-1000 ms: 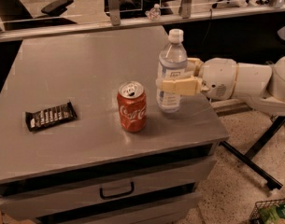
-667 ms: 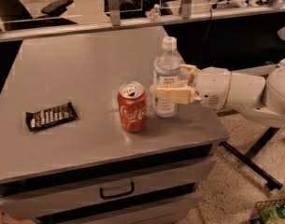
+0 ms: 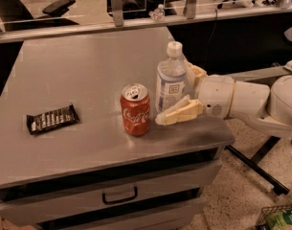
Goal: Move blue plastic bottle near coke can
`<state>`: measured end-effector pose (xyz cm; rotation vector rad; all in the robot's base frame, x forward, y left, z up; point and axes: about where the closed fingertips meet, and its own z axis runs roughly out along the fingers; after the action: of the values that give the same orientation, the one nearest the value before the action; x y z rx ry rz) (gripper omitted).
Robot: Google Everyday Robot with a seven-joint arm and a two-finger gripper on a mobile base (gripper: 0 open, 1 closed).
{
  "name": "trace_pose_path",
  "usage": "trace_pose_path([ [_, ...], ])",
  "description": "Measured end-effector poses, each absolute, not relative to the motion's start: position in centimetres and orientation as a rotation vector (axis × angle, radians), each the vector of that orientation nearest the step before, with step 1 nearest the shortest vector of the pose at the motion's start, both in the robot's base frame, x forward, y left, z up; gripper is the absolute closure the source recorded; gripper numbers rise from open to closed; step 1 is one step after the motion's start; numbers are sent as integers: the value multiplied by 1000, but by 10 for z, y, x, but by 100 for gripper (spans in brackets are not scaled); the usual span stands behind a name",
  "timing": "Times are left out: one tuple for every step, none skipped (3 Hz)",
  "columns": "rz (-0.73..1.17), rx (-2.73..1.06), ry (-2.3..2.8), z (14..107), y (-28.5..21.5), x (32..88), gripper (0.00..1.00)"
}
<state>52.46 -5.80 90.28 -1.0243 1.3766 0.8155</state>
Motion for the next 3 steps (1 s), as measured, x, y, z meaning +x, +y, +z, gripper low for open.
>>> trace_pose_path([
  [815, -1024, 1377, 903, -58, 525, 0],
  [671, -1050, 1413, 925, -92, 532, 0],
  [462, -1076, 1511, 943, -145, 535, 0],
])
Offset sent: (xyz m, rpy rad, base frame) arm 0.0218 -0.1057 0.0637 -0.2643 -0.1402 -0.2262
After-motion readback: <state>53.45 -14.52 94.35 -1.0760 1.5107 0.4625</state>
